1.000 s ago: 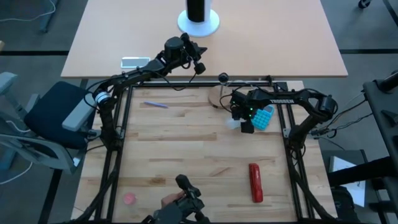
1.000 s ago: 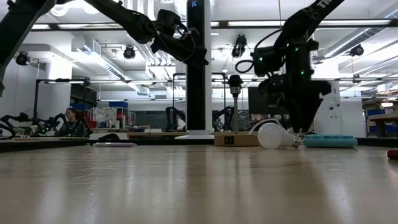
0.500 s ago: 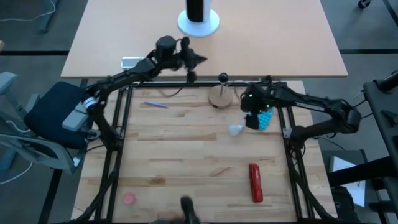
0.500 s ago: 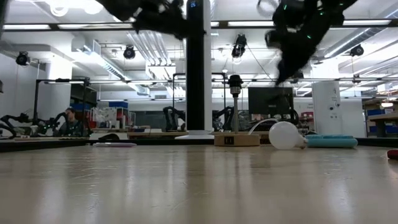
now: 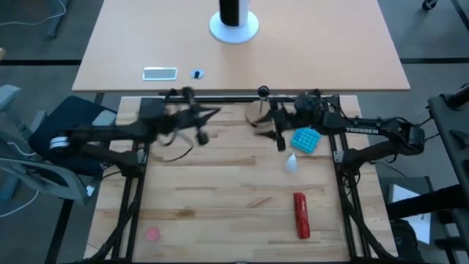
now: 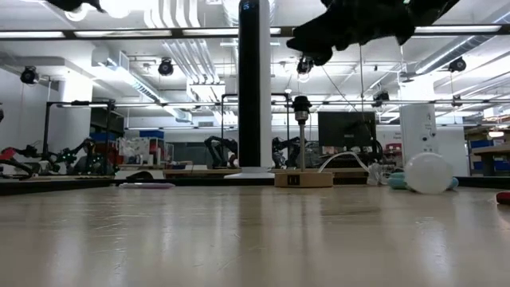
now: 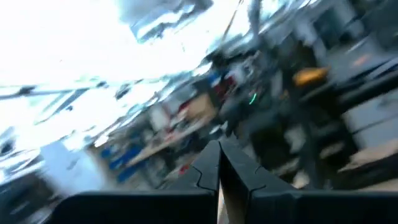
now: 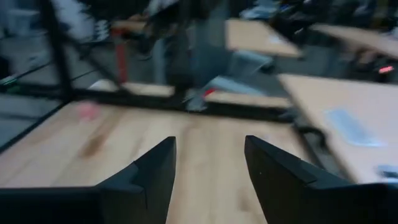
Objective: Screw lightbulb
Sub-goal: Return to Home Position
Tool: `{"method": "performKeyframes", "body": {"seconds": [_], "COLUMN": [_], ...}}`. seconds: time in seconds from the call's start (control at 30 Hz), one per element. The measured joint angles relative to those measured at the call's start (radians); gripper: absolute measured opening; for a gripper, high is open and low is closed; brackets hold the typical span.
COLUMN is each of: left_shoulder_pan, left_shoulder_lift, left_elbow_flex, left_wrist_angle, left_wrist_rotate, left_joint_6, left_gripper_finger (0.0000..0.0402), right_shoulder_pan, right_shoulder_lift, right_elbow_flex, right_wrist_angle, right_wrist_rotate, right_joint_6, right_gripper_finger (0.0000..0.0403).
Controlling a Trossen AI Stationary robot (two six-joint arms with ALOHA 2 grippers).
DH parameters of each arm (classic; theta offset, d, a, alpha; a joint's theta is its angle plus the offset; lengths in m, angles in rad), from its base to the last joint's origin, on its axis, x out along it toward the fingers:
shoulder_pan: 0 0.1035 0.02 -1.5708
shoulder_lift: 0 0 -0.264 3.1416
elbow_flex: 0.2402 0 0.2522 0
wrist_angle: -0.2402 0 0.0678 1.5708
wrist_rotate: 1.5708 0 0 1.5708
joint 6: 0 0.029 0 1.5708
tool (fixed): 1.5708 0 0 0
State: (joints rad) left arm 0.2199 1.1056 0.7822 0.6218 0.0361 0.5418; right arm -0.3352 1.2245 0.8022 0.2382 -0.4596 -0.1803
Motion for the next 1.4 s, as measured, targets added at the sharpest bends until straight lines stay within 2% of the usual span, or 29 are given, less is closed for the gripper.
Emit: {"method": "performKeyframes", "body": {"seconds": [0.13,0.23,0.3,0.4,0.5,0.67,0.8,0.9,1.03,1.1,1.2,1.23,1.3,1.37,1.4], "left_shoulder_pan": [-0.067,-0.105,-0.125,-0.155,-0.22,-0.312,-0.324,-0.322,-0.321,-0.322,-0.322,-0.32,-0.32,-0.32,-0.318], "left_shoulder_lift": [-0.213,-0.361,-0.449,-0.552,-0.585,-0.567,-0.634,-0.72,-0.844,-0.914,-1.026,-1.057,-1.105,-1.105,-1.103], "left_elbow_flex": [-0.074,-0.127,-0.183,-0.269,-0.351,-0.447,-0.46,-0.443,-0.441,-0.444,-0.444,-0.445,-0.461,-0.469,-0.474], "left_wrist_angle": [-0.184,-0.285,-0.326,-0.323,-0.252,-0.22,-0.199,-0.315,-0.506,-0.559,-0.551,-0.542,-0.559,-0.553,-0.555], "left_wrist_rotate": [-0.016,-0.147,-0.21,-0.223,-0.232,-0.372,-0.385,-0.405,-0.52,-0.625,-0.937,-1.037,-1.153,-1.254,-1.341], "left_joint_6": [-0.048,-0.092,-0.109,-0.205,-0.268,-0.201,-0.169,-0.145,-0.148,-0.13,-0.051,-0.015,0.043,0.066,0.085], "left_gripper_finger": [0.0,0.0,0.0,0.0,0.0,0.0,0.0,0.0,0.0,0.0,0.0,0.0,0.0,0.0,0.0], "right_shoulder_pan": [0.123,0.21,0.258,0.307,0.347,0.407,0.418,0.419,0.418,0.418,0.418,0.418,0.418,0.418,0.418], "right_shoulder_lift": [-0.047,-0.118,-0.169,-0.279,-0.416,-0.62,-0.769,-0.884,-1.045,-1.125,-1.226,-1.224,-1.216,-1.179,-1.164], "right_elbow_flex": [-0.009,-0.018,-0.035,-0.08,-0.161,-0.337,-0.415,-0.453,-0.485,-0.489,-0.493,-0.49,-0.487,-0.479,-0.479], "right_wrist_angle": [-0.144,-0.214,-0.247,-0.246,-0.228,-0.087,-0.077,-0.085,-0.16,-0.259,-0.358,-0.356,-0.394,-0.371,-0.375], "right_wrist_rotate": [0.074,0.183,0.226,0.294,0.383,0.399,0.446,0.447,0.446,0.446,0.446,0.446,0.444,0.436,0.436], "right_joint_6": [0.012,0.015,0.016,0.025,0.054,0.101,0.085,0.054,0.035,0.034,0.059,0.067,0.073,0.068,0.062], "right_gripper_finger": [0.0178,0.0174,0.0172,0.0171,0.0171,0.0171,0.0167,0.0162,0.0154,0.015,0.0143,0.014,0.0136,0.0131,0.0129]}}
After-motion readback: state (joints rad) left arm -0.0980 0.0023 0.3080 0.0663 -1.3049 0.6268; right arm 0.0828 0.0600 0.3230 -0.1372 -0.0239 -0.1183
